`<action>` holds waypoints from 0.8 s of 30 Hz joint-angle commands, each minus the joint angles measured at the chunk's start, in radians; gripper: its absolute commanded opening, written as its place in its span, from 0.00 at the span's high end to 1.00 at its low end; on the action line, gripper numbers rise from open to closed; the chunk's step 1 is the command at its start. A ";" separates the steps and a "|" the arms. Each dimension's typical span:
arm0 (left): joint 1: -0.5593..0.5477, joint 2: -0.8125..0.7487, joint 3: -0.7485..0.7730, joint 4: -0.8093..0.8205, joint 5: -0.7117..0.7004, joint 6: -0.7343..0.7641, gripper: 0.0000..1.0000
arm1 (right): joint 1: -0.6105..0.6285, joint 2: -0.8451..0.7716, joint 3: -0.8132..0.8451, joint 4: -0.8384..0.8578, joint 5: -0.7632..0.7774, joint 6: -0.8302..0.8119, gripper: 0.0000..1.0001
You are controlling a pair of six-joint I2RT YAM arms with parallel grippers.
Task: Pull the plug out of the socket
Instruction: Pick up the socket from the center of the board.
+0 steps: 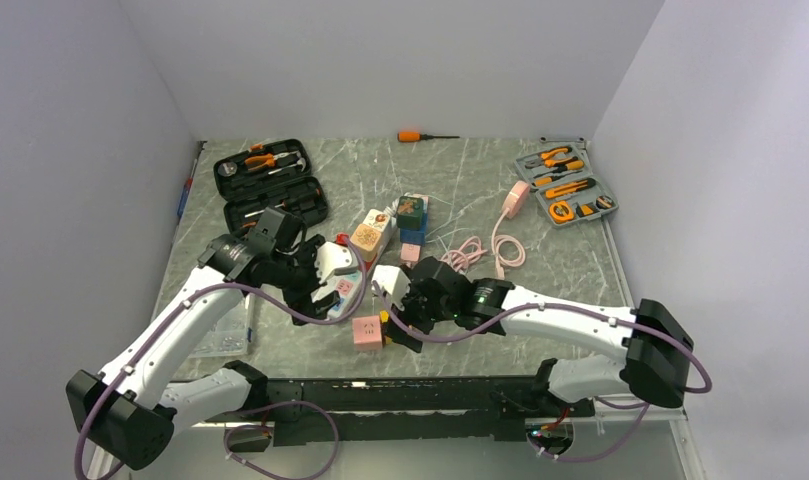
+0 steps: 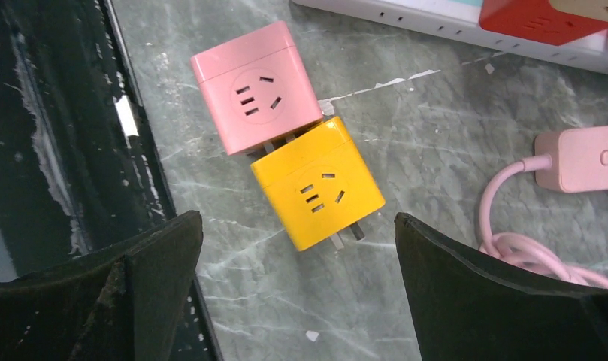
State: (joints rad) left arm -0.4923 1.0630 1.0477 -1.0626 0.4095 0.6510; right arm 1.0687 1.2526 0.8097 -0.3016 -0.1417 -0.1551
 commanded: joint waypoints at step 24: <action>0.016 -0.053 -0.031 0.037 -0.005 -0.005 0.01 | 0.010 0.213 -0.068 0.266 -0.120 -0.145 0.02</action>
State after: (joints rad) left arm -0.4828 1.0222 1.0176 -1.0519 0.3946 0.6502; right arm 1.0687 1.4849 0.7738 -0.1081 -0.2111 -0.3283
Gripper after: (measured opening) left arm 0.994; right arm 0.990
